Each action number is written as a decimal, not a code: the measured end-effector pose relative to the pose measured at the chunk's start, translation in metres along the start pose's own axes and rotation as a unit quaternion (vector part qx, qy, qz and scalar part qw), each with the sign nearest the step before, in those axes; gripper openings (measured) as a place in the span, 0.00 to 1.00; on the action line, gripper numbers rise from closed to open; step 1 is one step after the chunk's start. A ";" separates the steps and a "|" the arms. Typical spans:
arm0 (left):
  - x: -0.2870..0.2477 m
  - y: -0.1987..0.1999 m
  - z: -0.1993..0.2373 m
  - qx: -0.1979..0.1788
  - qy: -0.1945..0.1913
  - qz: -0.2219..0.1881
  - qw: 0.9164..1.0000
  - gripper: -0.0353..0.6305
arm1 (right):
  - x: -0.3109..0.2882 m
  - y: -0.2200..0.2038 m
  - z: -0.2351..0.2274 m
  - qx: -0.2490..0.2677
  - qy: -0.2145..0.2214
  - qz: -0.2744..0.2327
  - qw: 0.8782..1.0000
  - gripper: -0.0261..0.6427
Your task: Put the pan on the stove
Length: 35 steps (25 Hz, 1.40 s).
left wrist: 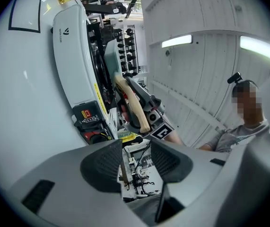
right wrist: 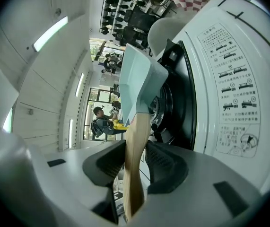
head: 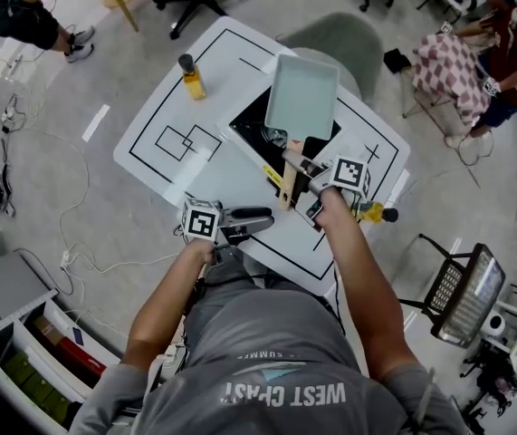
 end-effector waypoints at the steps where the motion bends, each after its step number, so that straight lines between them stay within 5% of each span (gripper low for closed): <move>1: 0.000 0.000 -0.001 0.000 0.000 0.000 1.000 0.33 | 0.000 -0.001 0.001 0.002 0.002 0.001 1.000 0.24; 35: 0.006 -0.034 0.016 0.037 0.018 0.023 0.999 0.33 | 0.005 -0.008 -0.003 -0.025 0.025 -0.023 0.999 0.23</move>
Point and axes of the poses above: the fingertips, and each gripper's own axes: x backward along the fingers, z to its left, y out of its top, the point moved 5 cm from there along x, backward along the fingers, and after that the axes turned 5 degrees about -z, right-handed, at the moved point
